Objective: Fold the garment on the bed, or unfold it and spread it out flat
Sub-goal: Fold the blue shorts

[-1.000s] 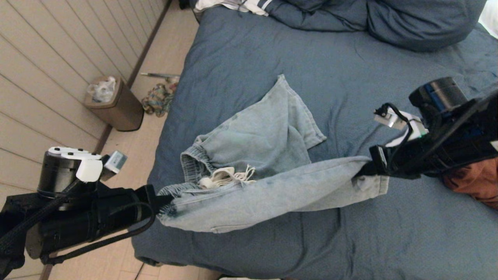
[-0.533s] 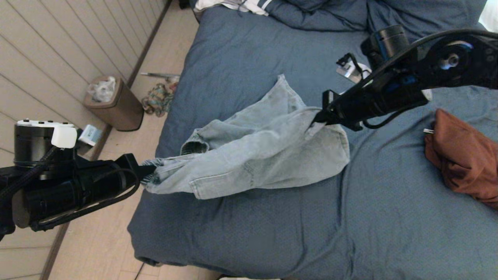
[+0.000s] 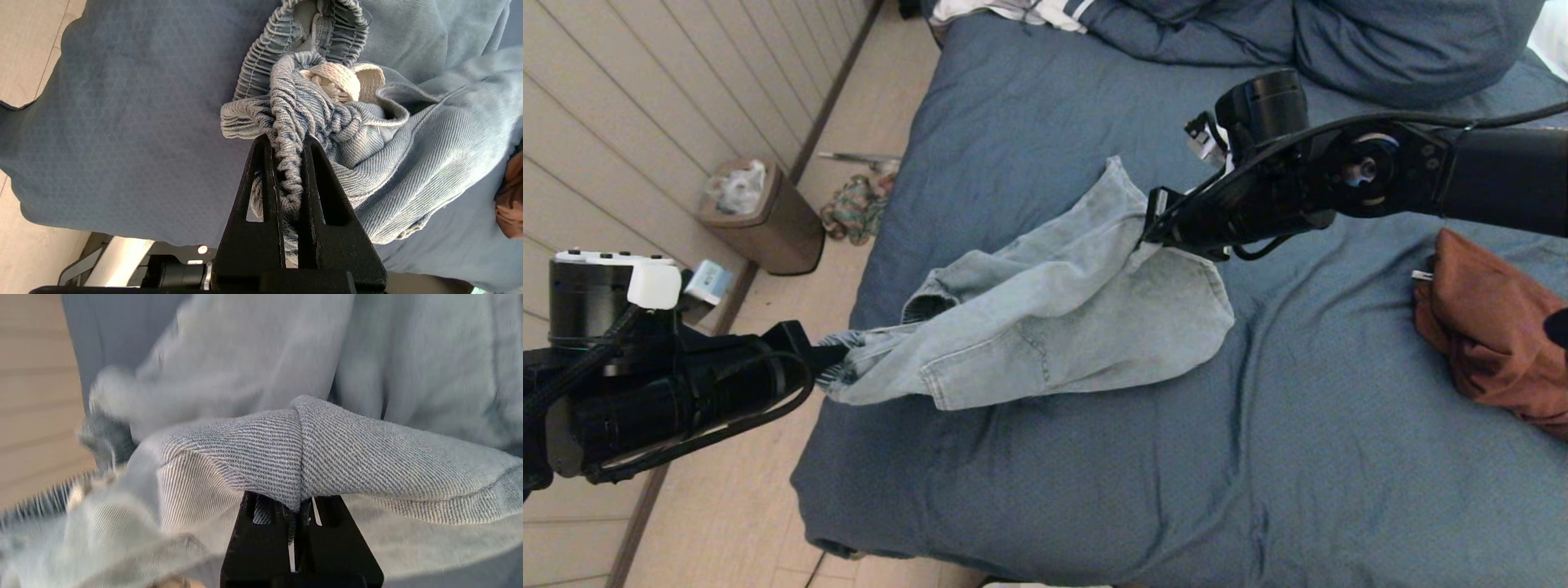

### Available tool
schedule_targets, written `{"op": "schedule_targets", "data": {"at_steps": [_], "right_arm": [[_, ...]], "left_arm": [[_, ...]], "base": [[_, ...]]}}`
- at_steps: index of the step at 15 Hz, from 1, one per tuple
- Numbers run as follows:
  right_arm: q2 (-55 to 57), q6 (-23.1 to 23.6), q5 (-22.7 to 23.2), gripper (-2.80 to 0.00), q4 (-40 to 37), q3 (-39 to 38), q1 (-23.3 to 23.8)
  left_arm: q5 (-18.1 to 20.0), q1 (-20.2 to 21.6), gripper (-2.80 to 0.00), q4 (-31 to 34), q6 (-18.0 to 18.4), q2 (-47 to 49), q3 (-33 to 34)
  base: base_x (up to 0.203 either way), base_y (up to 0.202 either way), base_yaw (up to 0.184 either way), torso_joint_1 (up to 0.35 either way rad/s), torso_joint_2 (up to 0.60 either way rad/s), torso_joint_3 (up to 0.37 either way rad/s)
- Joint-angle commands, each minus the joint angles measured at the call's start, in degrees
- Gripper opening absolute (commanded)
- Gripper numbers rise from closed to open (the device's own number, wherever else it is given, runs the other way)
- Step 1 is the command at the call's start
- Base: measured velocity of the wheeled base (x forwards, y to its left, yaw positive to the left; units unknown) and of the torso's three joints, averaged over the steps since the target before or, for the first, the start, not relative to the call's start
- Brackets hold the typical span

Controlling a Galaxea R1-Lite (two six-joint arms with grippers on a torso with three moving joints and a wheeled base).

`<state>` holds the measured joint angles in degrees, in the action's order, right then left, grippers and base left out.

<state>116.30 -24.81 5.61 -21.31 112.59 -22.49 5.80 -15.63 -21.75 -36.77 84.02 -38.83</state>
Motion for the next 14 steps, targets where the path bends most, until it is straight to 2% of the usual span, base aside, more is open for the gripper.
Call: {"op": "schedule_targets", "data": {"at_steps": [1,3,8,13,14], "right_arm": [[1.2,-0.8,-2.1,-2.80,5.8,0.0,0.0],[2.3,-0.6,-4.2,-2.80,10.8,0.1,-0.2],[5.2,2.0,-4.6,-2.80,20.3,0.1,-0.1],[6.4,5.9,-5.3,-2.80,22.6,0.1,0.0],[6.4,6.2,-5.9,-2.80,22.6,0.1,0.0]], "left_arm": [[-0.1,0.0,-2.80,-0.2,-0.2,0.3,0.0],[-0.1,0.5,-2.80,-2.0,-0.2,1.1,0.1],[-0.3,3.0,-2.80,-18.5,1.0,6.4,2.5],[0.2,3.0,-2.80,-20.3,4.5,9.6,2.4],[1.6,3.0,-2.80,-20.3,4.8,9.7,2.5]], "base": [[0.000,0.000,0.000,0.000,0.00,0.000],[0.000,0.000,0.000,0.000,0.00,0.000],[0.000,0.000,0.000,0.000,0.00,0.000],[0.000,0.000,0.000,0.000,0.00,0.000],[0.000,0.000,0.000,0.000,0.00,0.000]]}}
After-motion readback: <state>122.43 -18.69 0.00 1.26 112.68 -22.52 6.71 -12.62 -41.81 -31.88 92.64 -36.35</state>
